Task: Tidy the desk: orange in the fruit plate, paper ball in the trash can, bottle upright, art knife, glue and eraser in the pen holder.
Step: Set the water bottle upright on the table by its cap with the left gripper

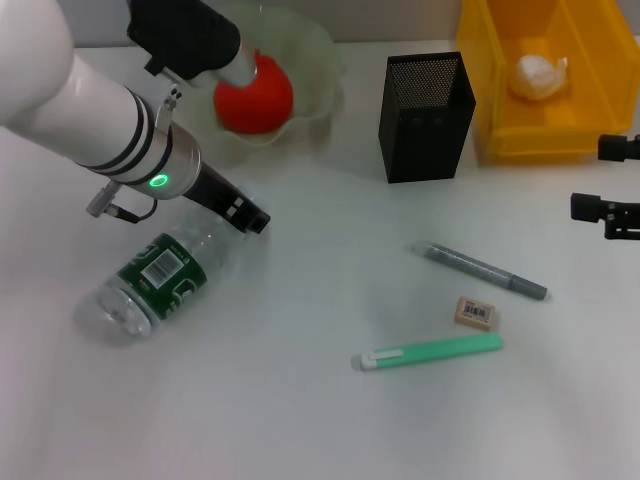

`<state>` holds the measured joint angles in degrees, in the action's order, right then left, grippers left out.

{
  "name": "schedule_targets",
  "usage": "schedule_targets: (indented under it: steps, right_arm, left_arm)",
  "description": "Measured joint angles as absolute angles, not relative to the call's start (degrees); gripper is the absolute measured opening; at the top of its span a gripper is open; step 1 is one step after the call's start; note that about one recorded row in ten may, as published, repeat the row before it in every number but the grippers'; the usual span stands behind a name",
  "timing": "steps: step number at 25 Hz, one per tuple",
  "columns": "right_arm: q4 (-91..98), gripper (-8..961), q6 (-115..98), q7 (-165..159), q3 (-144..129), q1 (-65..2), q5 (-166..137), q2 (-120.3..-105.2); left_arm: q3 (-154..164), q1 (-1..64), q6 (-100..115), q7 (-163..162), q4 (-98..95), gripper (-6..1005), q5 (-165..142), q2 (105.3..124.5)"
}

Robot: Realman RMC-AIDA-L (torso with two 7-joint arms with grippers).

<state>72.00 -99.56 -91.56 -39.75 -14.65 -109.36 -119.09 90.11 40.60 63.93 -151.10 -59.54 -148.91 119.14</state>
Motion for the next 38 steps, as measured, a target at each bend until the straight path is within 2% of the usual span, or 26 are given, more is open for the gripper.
schedule_targets:
  steps: [3, 8, 10, 14, 17, 20, 22, 25, 38]
  right_arm:
    - [71.92, 834, -99.58, -91.59, -39.66, -15.08, -109.06, -119.10]
    - [72.17, 833, -99.66, -91.59, -39.69, -15.67, -108.73, -119.14]
    - [72.01, 833, -99.89, -91.59, -39.78, -16.28, -108.69, -119.20]
    - [71.72, 833, -99.75, -91.59, -40.20, -17.15, -108.64, -119.29]
    - [71.60, 833, -99.80, -91.64, -40.25, -17.96, -108.63, -119.43]
    - [71.56, 832, -100.03, -91.85, -40.26, -18.26, -108.63, -119.45]
    - [71.50, 832, -100.14, -92.16, -40.27, -18.53, -108.63, -119.46]
    - [71.37, 832, -100.31, -92.43, -40.34, -18.72, -108.37, -119.54]
    - [71.20, 831, -100.62, -92.57, -40.43, -18.60, -107.84, -119.53]
  left_arm:
    - [89.75, 35.78, 66.98, -150.26, -69.41, 471, -147.71, 118.74]
    - [88.42, 31.80, 68.77, -149.28, -76.50, 450, -145.61, 118.50]
    - [84.32, 26.19, 70.93, -145.42, -85.43, 450, -140.53, 118.47]
    - [81.58, 21.90, 71.32, -142.39, -90.82, 449, -135.48, 118.42]
    - [77.22, 14.48, 69.65, -133.89, -93.39, 449, -123.75, 118.51]
    - [77.22, 14.48, 69.65, -133.89, -93.39, 449, -123.75, 118.51]
    - [76.70, 11.55, 66.70, -127.19, -90.06, 450, -115.52, 118.60]
    - [76.55, 10.47, 63.72, -119.39, -84.17, 450, -107.73, 118.64]
    - [68.88, 13.50, 60.73, -101.16, -69.07, 493, -96.38, 118.54]
